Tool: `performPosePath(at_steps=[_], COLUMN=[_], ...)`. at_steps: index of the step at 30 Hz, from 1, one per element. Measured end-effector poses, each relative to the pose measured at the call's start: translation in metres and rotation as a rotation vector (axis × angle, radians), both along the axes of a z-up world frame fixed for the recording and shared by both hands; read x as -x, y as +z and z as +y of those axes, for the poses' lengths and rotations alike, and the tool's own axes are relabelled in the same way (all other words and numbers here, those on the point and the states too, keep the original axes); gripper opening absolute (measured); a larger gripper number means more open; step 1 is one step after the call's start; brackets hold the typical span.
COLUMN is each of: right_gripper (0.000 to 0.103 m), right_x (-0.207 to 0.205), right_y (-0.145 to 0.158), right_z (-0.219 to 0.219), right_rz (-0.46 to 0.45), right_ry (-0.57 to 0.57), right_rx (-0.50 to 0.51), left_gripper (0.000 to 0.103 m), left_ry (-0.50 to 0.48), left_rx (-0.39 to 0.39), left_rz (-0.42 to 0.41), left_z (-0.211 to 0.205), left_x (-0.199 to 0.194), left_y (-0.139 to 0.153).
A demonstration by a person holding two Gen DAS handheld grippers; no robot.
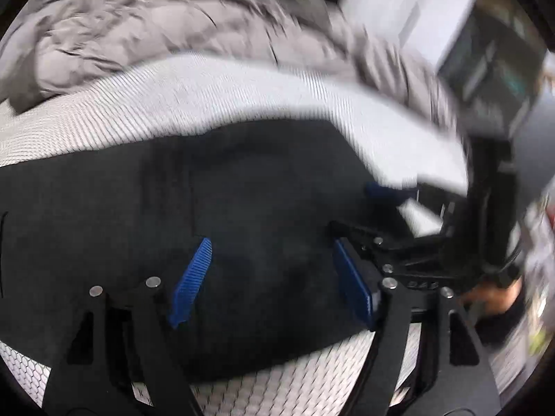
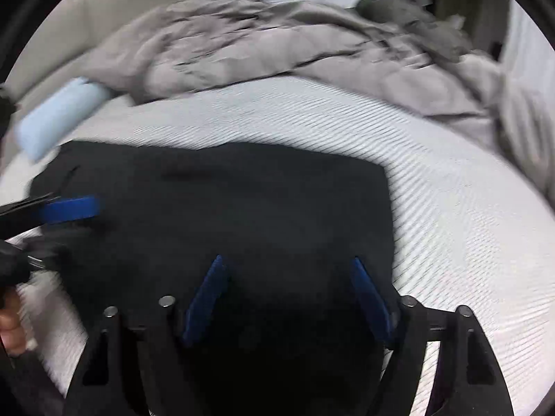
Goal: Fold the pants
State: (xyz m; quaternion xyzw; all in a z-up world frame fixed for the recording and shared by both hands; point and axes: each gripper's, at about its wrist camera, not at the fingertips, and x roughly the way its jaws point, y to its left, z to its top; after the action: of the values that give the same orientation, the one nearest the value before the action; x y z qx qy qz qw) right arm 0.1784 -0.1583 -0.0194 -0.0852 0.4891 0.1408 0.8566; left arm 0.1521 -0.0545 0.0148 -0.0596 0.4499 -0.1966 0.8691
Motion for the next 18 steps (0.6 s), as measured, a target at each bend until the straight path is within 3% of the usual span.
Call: performPosePath(at_steps=[3,6,7,9,11,13,16,18], right_gripper=[0.078,0.078,0.078,0.078,0.078,0.078,0.078,0.078], right_x=[0.013,0.024,0.027,0.036,0.044,0.051,0.055,0.057], right_y=[-0.016,-0.003,0.001,0.007,0.008,0.004,-0.002,-0.009], right_z=[0.002,-0.033,-0.048,-0.084,-0.108,-0.112,-0.092,-0.075], right_rz=[-0.044,-0.080,-0.084,-0.049,0.003,0.051,0.080,0.075], right_ry=[0.002,-0.094,-0.125,-0.197,-0.246,-0.211,-0.117,-0.067], right_rx=[0.222,0.266,0.253,0.101,-0.067,-0.200,-0.238,-0.149], left_gripper=[0.069,0.069,0.069,0.069,0.070,0.071,0.071,0.072], left_ry=[-0.032,-0.027,-0.008,0.008,-0.037,-0.097,-0.171,-0.178], left_rx=[-0.077,-0.094,-0.091,-0.035,-0.004,-0.023,-0.159,-0.211], left_rz=[0.043,0.003,-0.018,-0.086,-0.121,-0.128,-0.071,-0.061], left_z=[-0.003,0.009,0.012,0.013,0.001,-0.020,-0.056,-0.065], left_x=[0.005,0.022,0.028,0.044,0.053,0.055,0.049,0.048], left_y=[-0.022,-0.017,-0.012,0.002,0.009,0.008,-0.015,-0.027])
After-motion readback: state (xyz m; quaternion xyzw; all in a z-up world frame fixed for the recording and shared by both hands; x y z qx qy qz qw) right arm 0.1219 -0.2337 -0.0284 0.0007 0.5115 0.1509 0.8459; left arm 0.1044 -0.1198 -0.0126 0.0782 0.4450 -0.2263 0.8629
